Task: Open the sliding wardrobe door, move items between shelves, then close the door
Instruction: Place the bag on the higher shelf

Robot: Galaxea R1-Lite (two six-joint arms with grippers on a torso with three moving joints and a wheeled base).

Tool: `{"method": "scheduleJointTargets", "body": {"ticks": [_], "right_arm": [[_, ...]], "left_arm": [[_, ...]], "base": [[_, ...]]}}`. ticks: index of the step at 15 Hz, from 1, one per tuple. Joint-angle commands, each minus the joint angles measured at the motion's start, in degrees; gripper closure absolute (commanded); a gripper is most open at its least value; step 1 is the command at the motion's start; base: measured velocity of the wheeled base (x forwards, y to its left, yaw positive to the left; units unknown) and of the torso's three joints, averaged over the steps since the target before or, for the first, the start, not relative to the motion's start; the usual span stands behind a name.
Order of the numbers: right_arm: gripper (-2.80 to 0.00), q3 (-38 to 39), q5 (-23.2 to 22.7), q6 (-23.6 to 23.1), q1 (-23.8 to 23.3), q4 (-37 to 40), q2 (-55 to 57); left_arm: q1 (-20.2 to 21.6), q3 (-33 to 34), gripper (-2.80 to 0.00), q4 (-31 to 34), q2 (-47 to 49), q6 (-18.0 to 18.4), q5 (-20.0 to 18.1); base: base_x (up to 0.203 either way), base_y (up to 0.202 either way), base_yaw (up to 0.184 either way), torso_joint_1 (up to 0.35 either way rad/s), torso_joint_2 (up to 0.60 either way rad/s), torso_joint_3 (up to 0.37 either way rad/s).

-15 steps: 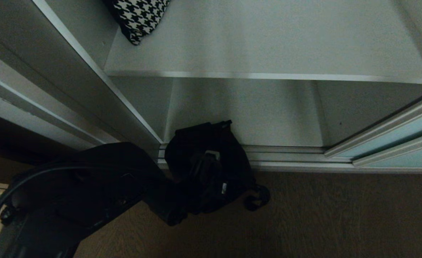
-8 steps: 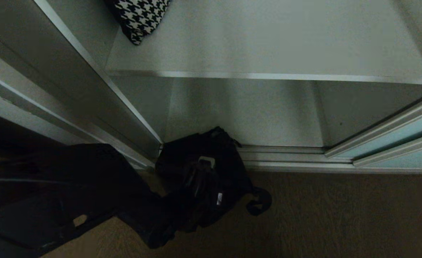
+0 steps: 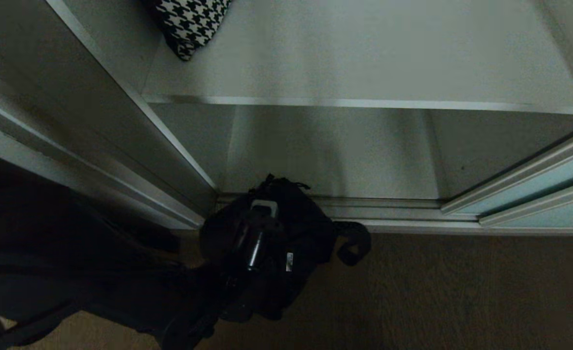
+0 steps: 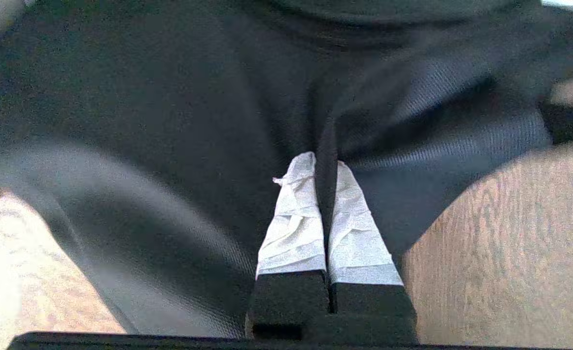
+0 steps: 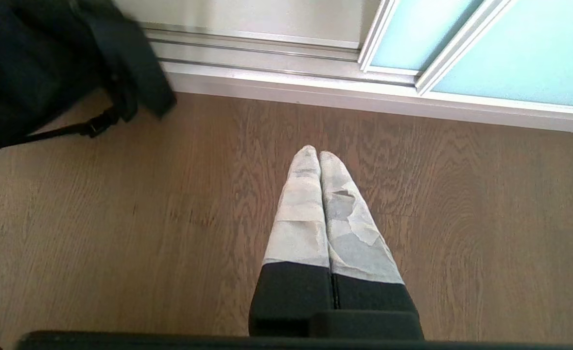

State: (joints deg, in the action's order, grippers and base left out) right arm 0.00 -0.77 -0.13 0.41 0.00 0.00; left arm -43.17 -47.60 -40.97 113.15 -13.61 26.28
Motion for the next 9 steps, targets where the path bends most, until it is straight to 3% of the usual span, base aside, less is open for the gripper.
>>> {"method": "scheduleJointTargets", "body": {"ticks": [1,7,9], "right_arm": [[0.00,0.0,0.0,0.0,0.0,0.0,-0.2],[0.00,0.0,0.0,0.0,0.0,0.0,-0.2],[0.00,0.0,0.0,0.0,0.0,0.0,-0.2]], "left_arm": [[-0.1,0.3,0.00,3.2,-6.5,-0.4,0.2],[-0.6,4.7,0.00,10.5,-18.7,-1.2,0.4],[-3.7,5.6,0.00,14.1,-21.6,-2.9,1.0]], "base": [[0.000,0.000,0.000,0.000,0.00,0.000],[0.000,0.000,0.000,0.000,0.00,0.000],[0.000,0.000,0.000,0.000,0.00,0.000]]}}
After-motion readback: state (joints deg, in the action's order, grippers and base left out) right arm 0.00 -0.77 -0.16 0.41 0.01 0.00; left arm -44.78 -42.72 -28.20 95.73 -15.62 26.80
